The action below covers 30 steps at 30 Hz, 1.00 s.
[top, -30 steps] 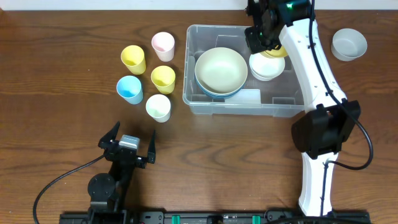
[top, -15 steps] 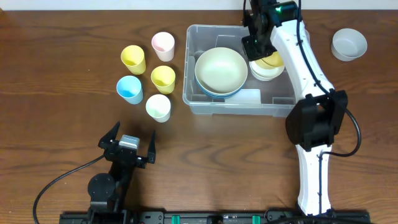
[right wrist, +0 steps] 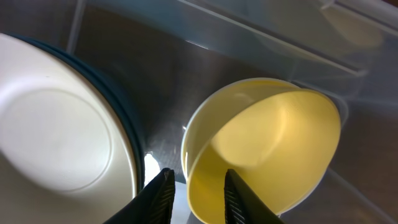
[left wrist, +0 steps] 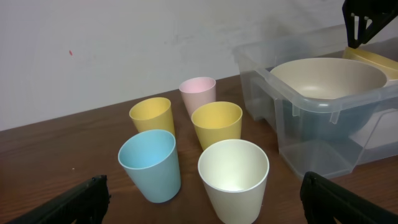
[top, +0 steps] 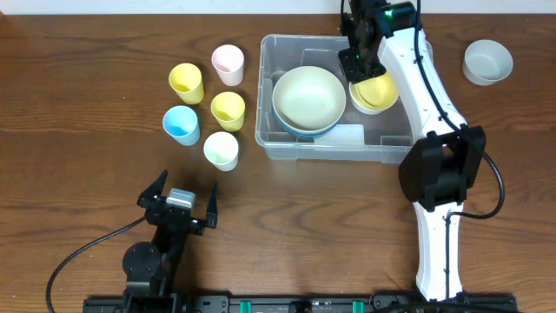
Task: Pack container
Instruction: 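Settle the yellow bowl into the white bowl, then open the gripper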
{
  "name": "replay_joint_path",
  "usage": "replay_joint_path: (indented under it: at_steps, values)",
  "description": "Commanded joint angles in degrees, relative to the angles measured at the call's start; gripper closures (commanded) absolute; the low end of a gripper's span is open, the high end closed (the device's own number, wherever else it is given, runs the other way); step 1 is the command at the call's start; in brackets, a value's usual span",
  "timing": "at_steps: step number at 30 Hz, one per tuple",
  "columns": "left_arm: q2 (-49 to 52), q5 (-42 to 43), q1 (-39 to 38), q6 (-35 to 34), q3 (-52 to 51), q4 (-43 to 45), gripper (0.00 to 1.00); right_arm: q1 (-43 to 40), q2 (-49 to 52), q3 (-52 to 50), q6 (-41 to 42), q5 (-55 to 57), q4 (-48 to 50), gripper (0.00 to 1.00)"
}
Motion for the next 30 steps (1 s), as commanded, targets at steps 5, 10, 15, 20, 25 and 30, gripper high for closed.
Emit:
replay_joint_path:
  at_steps: [5, 10, 15, 20, 25, 30]
  values:
    - [0.0, 0.3, 0.3, 0.6, -1.1, -1.8, 0.02, -0.7, 0.0, 0.0, 0.4, 1.2, -0.7, 0.89]
    - [0.0, 0.4, 0.3, 0.6, -1.1, -1.8, 0.02, -0.7, 0.0, 0.0, 0.4, 0.5, -0.7, 0.95]
    - [0.0, 0.4, 0.3, 0.6, -1.1, -1.8, 0.02, -0.7, 0.1, 0.0, 0.4, -1.6, -0.2, 0.97]
    - [0.0, 0.4, 0.3, 0.6, -1.1, -1.8, 0.02, -0.7, 0.1, -0.2, 0.4, -1.8, 0.0, 0.98]
    - [0.0, 0.4, 0.3, 0.6, -1.1, -1.8, 0.02, -0.7, 0.1, -2.3, 0.4, -2.4, 2.1, 0.99]
    - [0.0, 0.4, 0.3, 0.6, -1.1, -1.8, 0.02, -0.9, 0.1, -2.7, 0.4, -2.4, 2.8, 0.98]
